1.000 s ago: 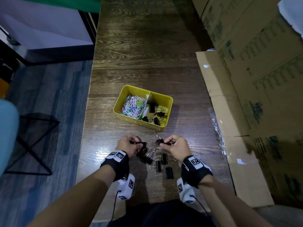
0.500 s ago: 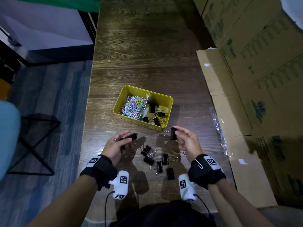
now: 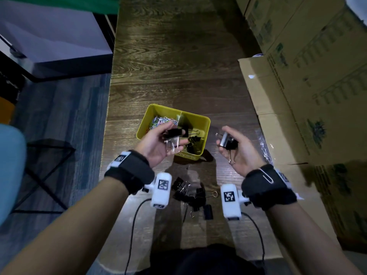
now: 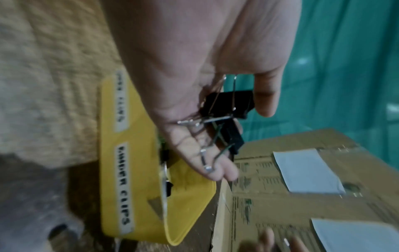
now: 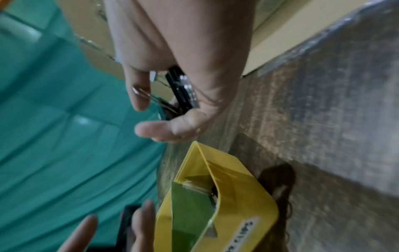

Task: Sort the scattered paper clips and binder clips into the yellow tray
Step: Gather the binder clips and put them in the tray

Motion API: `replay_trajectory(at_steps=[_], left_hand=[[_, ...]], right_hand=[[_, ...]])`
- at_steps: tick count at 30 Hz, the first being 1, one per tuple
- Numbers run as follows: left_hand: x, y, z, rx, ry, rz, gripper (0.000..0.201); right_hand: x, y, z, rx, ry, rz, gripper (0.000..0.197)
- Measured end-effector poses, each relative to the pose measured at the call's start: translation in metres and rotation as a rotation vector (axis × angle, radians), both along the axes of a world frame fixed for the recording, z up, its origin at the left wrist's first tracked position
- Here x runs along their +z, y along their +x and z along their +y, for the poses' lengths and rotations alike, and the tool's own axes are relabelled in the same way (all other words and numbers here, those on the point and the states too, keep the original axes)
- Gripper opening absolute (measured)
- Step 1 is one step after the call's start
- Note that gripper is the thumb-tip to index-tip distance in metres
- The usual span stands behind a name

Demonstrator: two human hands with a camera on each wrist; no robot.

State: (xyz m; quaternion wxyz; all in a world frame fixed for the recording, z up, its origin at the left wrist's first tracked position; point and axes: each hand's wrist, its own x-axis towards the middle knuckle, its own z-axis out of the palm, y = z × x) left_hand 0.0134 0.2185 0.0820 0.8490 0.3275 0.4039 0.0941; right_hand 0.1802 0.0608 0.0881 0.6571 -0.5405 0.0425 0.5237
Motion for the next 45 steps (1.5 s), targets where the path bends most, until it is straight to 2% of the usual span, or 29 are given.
replay_trajectory(at_steps=[4,8,11,14,16,19,21,23,25,27,30,32,35,41,43,45], left_hand=[[0.011,0.041,0.005,-0.103,0.125,0.139,0.024],[0.016,0.061,0.006,-0.151,0.240,0.217,0.025],[0.012,0.064,0.009,-0.149,0.273,0.265,0.036],[0.010,0.059,0.007,-0.151,0.298,0.262,0.031],[0.008,0.053,0.004,-0.139,0.375,0.276,0.023],[-0.001,0.035,-0.001,-0.168,0.578,0.289,0.006],[-0.009,0.016,-0.004,-0.290,0.695,0.286,0.008],[-0.015,-0.002,-0.010,-0.562,0.842,0.316,0.007],[-0.030,-0.016,-0.014,-0.866,0.982,0.353,0.019],[-0.045,-0.028,-0.019,-1.094,1.088,0.426,0.034],[-0.067,-0.042,-0.030,-1.201,1.173,0.456,0.050],[-0.080,-0.048,-0.040,-1.239,1.228,0.452,0.060],[-0.097,-0.051,-0.052,-1.207,1.324,0.470,0.059],[-0.104,-0.049,-0.054,-1.059,1.336,0.525,0.056],[-0.102,-0.050,-0.050,-0.958,1.261,0.560,0.053],[-0.100,-0.055,-0.046,-0.709,1.002,0.559,0.047]], right_hand=[[0.010,-0.002,0.044,0.097,-0.056,-0.135,0.019],[0.008,-0.008,0.077,0.243,-0.100,-0.214,0.036],[0.005,-0.010,0.087,0.337,-0.167,-0.251,0.044],[0.005,-0.012,0.087,0.400,-0.207,-0.296,0.055],[0.007,-0.011,0.081,0.394,-0.196,-0.352,0.047],[0.009,-0.007,0.057,0.410,-0.126,-0.463,0.021],[0.006,-0.004,0.038,0.579,-0.123,-0.555,0.012],[-0.004,-0.003,0.022,0.844,-0.174,-0.645,0.006],[-0.021,-0.007,0.011,1.095,-0.254,-0.699,0.013],[-0.038,-0.016,0.003,1.258,-0.345,-0.711,0.028],[-0.060,-0.032,-0.006,1.449,-0.409,-0.843,0.050],[-0.074,-0.041,-0.011,1.566,-0.417,-0.990,0.054],[-0.086,-0.048,-0.016,1.535,-0.412,-1.160,0.045],[-0.093,-0.046,-0.022,1.368,-0.385,-1.192,0.022],[-0.095,-0.042,-0.024,1.313,-0.419,-1.172,0.018],[-0.093,-0.036,-0.026,1.237,-0.439,-1.089,0.018]])
